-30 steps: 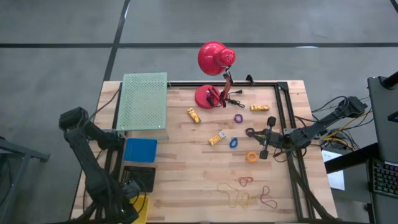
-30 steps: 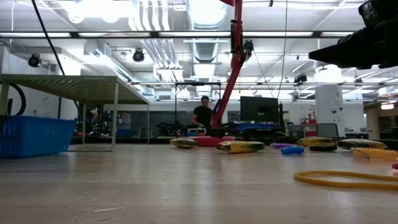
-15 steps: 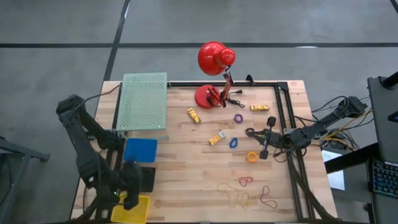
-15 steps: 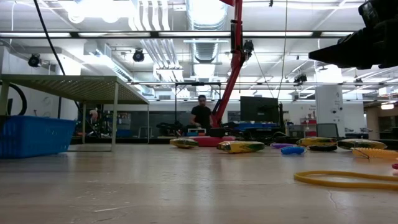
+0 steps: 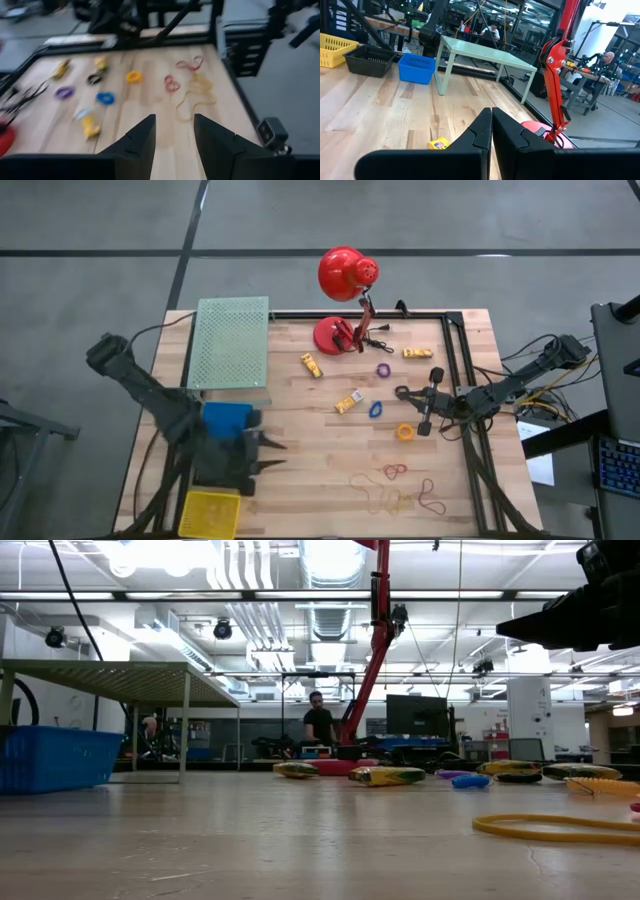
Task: Pick & Place Office Desk Supplies
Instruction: Put the yellow rubber band into the yellow bin
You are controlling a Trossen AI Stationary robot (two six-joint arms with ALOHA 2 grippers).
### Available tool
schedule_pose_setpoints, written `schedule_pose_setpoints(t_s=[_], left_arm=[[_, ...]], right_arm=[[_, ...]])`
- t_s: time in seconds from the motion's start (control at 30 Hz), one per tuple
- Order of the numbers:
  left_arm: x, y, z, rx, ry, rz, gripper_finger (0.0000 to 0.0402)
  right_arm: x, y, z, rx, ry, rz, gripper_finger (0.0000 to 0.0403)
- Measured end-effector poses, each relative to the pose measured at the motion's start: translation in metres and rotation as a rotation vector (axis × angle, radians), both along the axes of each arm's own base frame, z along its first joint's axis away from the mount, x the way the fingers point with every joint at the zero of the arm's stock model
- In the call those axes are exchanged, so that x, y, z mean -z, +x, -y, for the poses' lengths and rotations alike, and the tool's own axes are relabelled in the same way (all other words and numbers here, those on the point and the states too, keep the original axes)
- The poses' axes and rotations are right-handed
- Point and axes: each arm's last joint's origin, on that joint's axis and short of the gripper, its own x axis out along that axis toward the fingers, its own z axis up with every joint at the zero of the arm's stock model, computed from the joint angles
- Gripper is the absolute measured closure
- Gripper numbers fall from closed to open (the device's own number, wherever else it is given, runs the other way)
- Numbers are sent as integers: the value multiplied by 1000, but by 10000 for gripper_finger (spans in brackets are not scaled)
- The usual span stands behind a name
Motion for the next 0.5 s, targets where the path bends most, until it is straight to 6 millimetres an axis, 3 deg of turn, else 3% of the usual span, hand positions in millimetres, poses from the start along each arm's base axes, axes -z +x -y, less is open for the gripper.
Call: schedule_pose_setpoints(t_s=[0.23,0.5], left_arm=[[14,31,-47,70,-15,40,266],[7,45,-94,114,95,54,266]], right_arm=[[0,0,0,0,0,0,394],[0,0,0,0,0,0,394]])
